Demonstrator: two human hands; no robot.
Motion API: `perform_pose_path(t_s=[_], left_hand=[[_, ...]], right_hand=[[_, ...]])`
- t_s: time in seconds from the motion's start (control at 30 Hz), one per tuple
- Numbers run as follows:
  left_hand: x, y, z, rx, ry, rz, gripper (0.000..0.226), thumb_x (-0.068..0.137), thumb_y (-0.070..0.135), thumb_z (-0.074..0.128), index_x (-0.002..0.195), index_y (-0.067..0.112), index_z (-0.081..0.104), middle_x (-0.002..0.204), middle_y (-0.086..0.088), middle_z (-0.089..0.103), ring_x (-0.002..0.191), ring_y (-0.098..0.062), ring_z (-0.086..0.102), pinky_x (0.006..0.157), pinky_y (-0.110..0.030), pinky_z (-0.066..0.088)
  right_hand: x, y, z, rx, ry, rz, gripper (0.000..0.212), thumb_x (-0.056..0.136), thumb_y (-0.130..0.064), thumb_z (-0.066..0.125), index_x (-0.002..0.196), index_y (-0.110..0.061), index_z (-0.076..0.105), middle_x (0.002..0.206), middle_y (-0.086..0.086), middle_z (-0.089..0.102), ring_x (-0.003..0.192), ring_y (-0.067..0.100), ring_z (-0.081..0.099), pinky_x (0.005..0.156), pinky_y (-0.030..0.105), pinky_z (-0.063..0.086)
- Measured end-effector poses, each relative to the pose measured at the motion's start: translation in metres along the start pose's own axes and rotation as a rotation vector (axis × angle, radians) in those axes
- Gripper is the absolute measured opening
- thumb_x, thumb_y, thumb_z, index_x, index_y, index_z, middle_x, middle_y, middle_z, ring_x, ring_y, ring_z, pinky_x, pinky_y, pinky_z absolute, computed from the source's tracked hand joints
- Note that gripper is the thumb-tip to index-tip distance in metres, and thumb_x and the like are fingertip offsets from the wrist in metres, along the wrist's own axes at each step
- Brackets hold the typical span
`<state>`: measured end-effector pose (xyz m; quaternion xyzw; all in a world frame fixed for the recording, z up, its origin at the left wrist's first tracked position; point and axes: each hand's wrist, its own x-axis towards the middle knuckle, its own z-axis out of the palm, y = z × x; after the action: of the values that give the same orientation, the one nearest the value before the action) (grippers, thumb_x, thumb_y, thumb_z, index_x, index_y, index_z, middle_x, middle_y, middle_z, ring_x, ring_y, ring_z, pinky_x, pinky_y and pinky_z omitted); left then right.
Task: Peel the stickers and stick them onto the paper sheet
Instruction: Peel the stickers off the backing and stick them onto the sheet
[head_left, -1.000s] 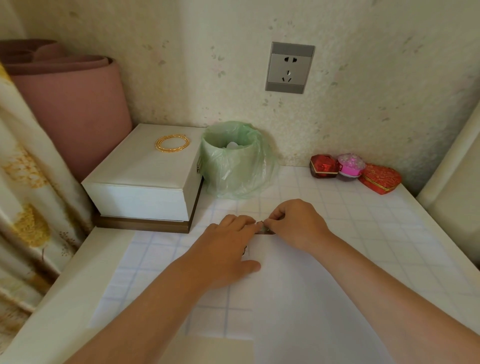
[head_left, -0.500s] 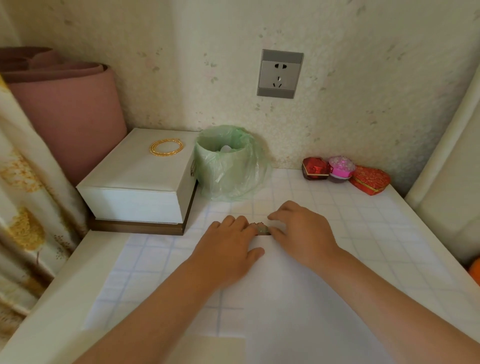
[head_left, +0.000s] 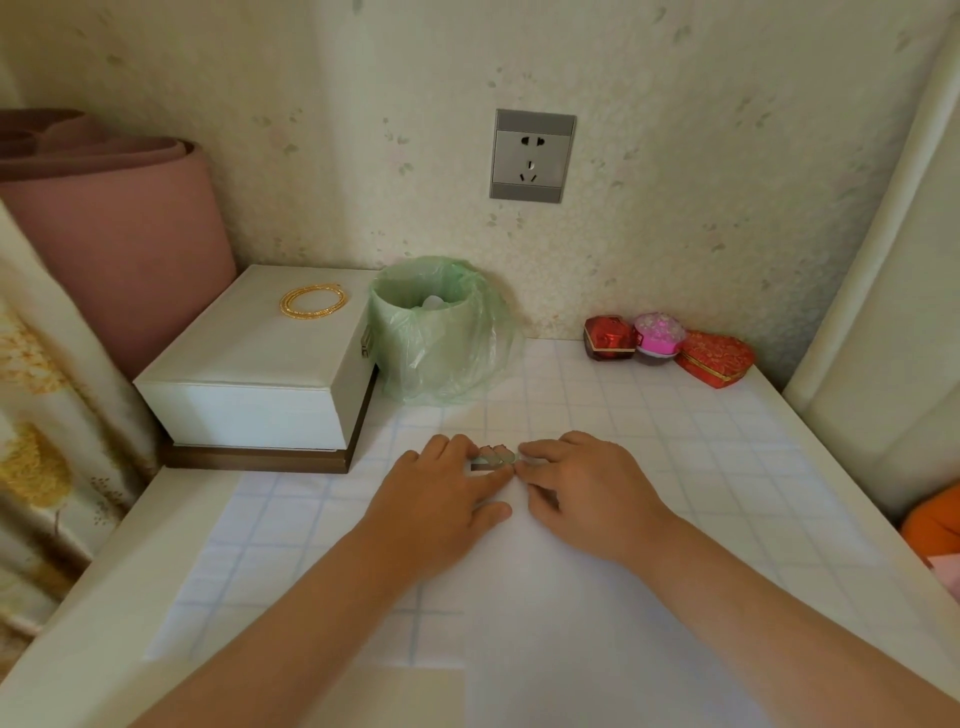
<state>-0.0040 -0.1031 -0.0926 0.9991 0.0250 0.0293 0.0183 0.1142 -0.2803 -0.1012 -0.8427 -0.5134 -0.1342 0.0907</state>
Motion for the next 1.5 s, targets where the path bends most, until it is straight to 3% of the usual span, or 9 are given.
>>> perform_pose_path(t_s=[0.1, 0.2, 0.5, 0.6, 0.73, 0.97, 1.17, 1.37, 1.5], left_hand=[[0.002, 0.003, -0.005, -0.022, -0.041, -0.018, 0.074, 0.086, 0.066, 0.007, 0.136, 0.040, 0.054, 0.136, 0.005, 0.050, 0.123, -0.017, 0.047, 0.087, -0.033, 0.046], [0.003, -0.003, -0.009, -0.135, -0.043, -0.073, 0.049, 0.102, 0.054, 0.028, 0.127, 0.033, 0.065, 0.146, 0.013, 0.046, 0.133, -0.008, 0.038, 0.097, -0.028, 0.045], [0.007, -0.007, -0.005, -0.201, 0.066, -0.124, 0.039, 0.103, 0.039, 0.041, 0.114, 0.018, 0.071, 0.133, 0.008, 0.058, 0.126, -0.010, 0.047, 0.099, -0.025, 0.044], [0.007, -0.005, 0.000, -0.186, 0.059, 0.030, 0.058, 0.099, 0.052, 0.029, 0.148, 0.024, 0.043, 0.157, 0.010, 0.035, 0.146, -0.010, 0.025, 0.114, -0.022, 0.023], [0.007, 0.002, 0.014, -0.100, -0.079, 0.120, 0.088, 0.081, 0.064, -0.006, 0.158, 0.026, 0.012, 0.166, 0.011, 0.006, 0.152, -0.009, 0.003, 0.121, -0.028, 0.006], [0.010, 0.002, 0.011, -0.119, -0.060, 0.096, 0.076, 0.089, 0.059, 0.003, 0.157, 0.029, 0.018, 0.165, 0.014, 0.010, 0.149, -0.006, 0.008, 0.117, -0.030, 0.013], [0.012, 0.000, 0.006, -0.152, -0.100, 0.081, 0.057, 0.103, 0.049, 0.017, 0.158, 0.032, 0.015, 0.164, 0.018, 0.007, 0.150, -0.005, 0.007, 0.118, -0.028, 0.012], [0.007, -0.013, 0.006, -0.076, -0.087, 0.047, 0.089, 0.077, 0.054, -0.009, 0.155, 0.030, 0.026, 0.162, 0.017, 0.019, 0.149, -0.009, 0.019, 0.116, -0.032, 0.027], [0.002, -0.014, 0.001, -0.088, -0.066, 0.027, 0.091, 0.076, 0.052, -0.005, 0.150, 0.025, 0.041, 0.158, 0.012, 0.031, 0.146, -0.013, 0.030, 0.112, -0.036, 0.037]], right_hand=[[0.002, -0.001, -0.001, -0.012, -0.014, 0.008, 0.036, 0.087, -0.034, 0.045, 0.092, -0.025, 0.079, 0.103, -0.007, 0.075, 0.075, 0.020, 0.069, 0.055, 0.032, 0.056], [0.001, -0.001, -0.001, -0.026, -0.032, 0.036, 0.033, 0.086, -0.034, 0.045, 0.087, -0.026, 0.077, 0.096, -0.006, 0.074, 0.075, 0.019, 0.069, 0.055, 0.031, 0.055], [0.006, -0.003, 0.003, -0.018, -0.016, 0.086, 0.035, 0.082, -0.034, 0.043, 0.084, -0.028, 0.078, 0.094, -0.010, 0.073, 0.075, 0.018, 0.066, 0.057, 0.029, 0.054], [0.006, -0.006, 0.005, -0.048, -0.011, 0.078, 0.038, 0.084, -0.036, 0.040, 0.086, -0.030, 0.078, 0.094, -0.012, 0.072, 0.075, 0.015, 0.061, 0.053, 0.029, 0.051], [0.004, -0.006, 0.007, -0.031, 0.027, 0.066, 0.040, 0.085, -0.036, 0.039, 0.088, -0.029, 0.078, 0.096, -0.011, 0.072, 0.079, 0.015, 0.062, 0.050, 0.031, 0.052], [-0.001, -0.008, 0.005, -0.043, 0.052, 0.050, 0.040, 0.085, -0.033, 0.040, 0.098, -0.019, 0.074, 0.106, -0.004, 0.072, 0.084, 0.017, 0.065, 0.054, 0.033, 0.053], [-0.009, -0.002, 0.009, 0.019, -0.002, -0.011, 0.047, 0.093, -0.030, 0.040, 0.129, -0.016, 0.067, 0.134, -0.002, 0.065, 0.116, 0.015, 0.063, 0.092, 0.035, 0.055], [-0.011, -0.001, 0.008, 0.018, -0.022, 0.027, 0.046, 0.093, -0.033, 0.041, 0.128, -0.022, 0.068, 0.135, -0.008, 0.063, 0.120, 0.012, 0.062, 0.085, 0.034, 0.056], [-0.010, -0.002, 0.008, 0.033, -0.014, 0.029, 0.046, 0.091, -0.033, 0.042, 0.124, -0.021, 0.071, 0.133, -0.006, 0.065, 0.117, 0.013, 0.064, 0.081, 0.035, 0.057]])
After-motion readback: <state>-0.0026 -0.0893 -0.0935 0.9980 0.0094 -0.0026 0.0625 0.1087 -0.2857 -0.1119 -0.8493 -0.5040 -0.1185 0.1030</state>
